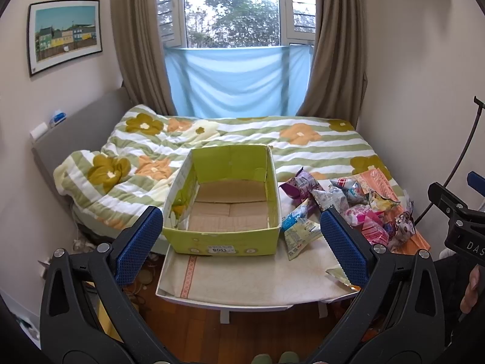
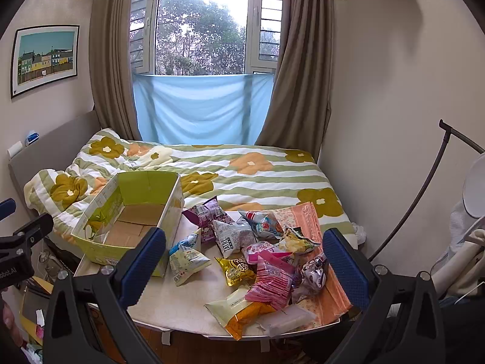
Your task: Organize snacks
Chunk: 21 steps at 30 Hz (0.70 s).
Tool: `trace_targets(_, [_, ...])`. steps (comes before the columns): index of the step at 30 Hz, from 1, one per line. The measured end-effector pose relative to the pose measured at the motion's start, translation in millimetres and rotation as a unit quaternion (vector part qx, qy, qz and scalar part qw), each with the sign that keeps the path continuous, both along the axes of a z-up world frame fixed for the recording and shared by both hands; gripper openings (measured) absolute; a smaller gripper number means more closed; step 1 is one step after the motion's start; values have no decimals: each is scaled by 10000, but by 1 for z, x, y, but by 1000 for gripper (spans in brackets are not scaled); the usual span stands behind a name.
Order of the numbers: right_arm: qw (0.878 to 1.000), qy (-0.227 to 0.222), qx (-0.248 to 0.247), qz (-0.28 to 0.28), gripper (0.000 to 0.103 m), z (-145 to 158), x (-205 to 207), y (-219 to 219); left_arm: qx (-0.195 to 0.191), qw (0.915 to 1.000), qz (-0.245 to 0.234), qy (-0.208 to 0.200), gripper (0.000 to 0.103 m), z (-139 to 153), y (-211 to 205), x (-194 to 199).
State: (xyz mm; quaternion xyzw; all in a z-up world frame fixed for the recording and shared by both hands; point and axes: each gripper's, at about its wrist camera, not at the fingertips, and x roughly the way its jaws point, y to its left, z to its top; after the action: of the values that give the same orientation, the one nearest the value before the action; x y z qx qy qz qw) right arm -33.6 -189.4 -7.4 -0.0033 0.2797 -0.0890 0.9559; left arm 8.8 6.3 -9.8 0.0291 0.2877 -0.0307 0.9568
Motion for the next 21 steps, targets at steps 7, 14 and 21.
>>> trace_targets(7, [10000, 1, -3, 4, 103, 0, 0, 1, 1, 10000, 3, 7, 103, 0, -1, 1])
trace_targets(14, [10000, 4, 5, 0, 103, 0, 0, 0, 7, 10000, 6, 5, 103, 0, -1, 1])
trace_targets(21, [10000, 5, 5, 5, 103, 1, 0, -1, 4, 10000, 1, 6, 103, 0, -1, 0])
